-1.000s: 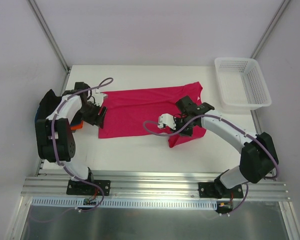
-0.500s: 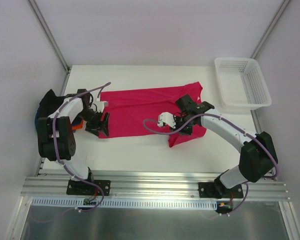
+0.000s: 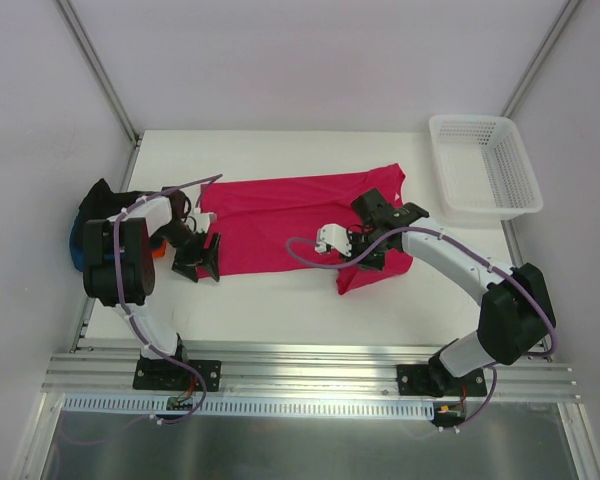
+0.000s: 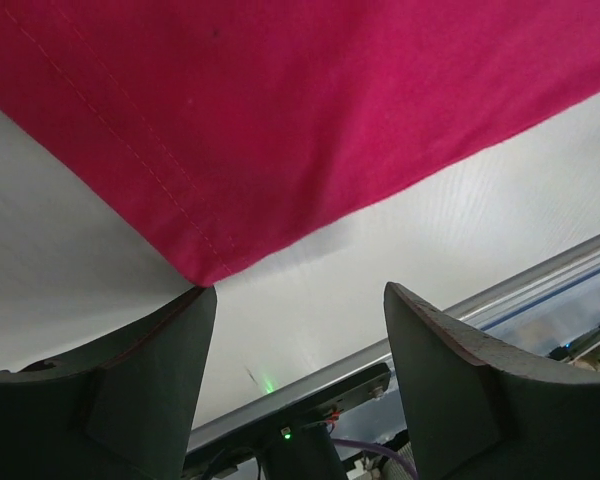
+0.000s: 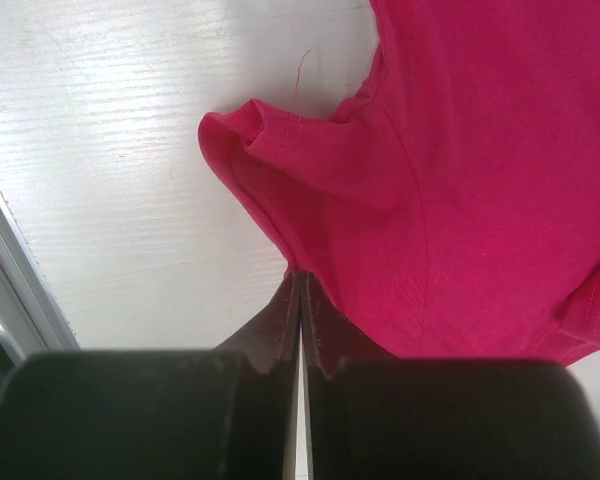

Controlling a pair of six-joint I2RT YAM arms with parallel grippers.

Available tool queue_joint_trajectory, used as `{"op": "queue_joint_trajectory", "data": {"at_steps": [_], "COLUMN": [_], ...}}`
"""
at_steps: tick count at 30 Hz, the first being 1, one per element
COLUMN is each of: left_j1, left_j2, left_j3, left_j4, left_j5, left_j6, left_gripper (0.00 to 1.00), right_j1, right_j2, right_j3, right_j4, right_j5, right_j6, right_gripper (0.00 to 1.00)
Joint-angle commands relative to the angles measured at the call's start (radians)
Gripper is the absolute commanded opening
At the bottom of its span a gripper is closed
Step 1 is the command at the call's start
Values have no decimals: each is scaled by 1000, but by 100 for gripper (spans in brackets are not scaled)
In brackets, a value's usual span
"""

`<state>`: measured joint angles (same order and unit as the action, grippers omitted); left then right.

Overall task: Fold and stack the t-shirts
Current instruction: Grap the side of the flattened tshirt closest away from the robot with both arms

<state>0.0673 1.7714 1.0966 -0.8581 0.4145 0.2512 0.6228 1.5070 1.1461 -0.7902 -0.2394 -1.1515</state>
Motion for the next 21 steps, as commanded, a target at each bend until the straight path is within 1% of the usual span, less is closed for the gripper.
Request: {"op": "queue_joint_trajectory", "data": {"at_steps": [1, 16, 17, 20, 21], "left_j1": [12, 45, 46, 45, 46], "left_j2": [34, 62, 69, 108, 115], "left_j3": [9, 32, 37, 54, 62], "left_j4": [-2, 13, 14, 19, 16], "left_j5": [-11, -54, -52, -29, -20], "left_j6": [-24, -50, -53, -70, -73], "left_gripper": [68, 66, 65, 57, 47], "right_j1": [-11, -17, -17, -18, -18], "right_j2": [-13, -10, -7, 1, 4], "right_j3": [21, 15, 18, 27, 29], "right_j4": [-4, 3, 2, 6, 6], "right_j5": [-3, -5, -8, -5, -6], "right_j6": [16, 18, 18, 18, 18], "right_gripper": [1, 1, 1, 1, 0]}}
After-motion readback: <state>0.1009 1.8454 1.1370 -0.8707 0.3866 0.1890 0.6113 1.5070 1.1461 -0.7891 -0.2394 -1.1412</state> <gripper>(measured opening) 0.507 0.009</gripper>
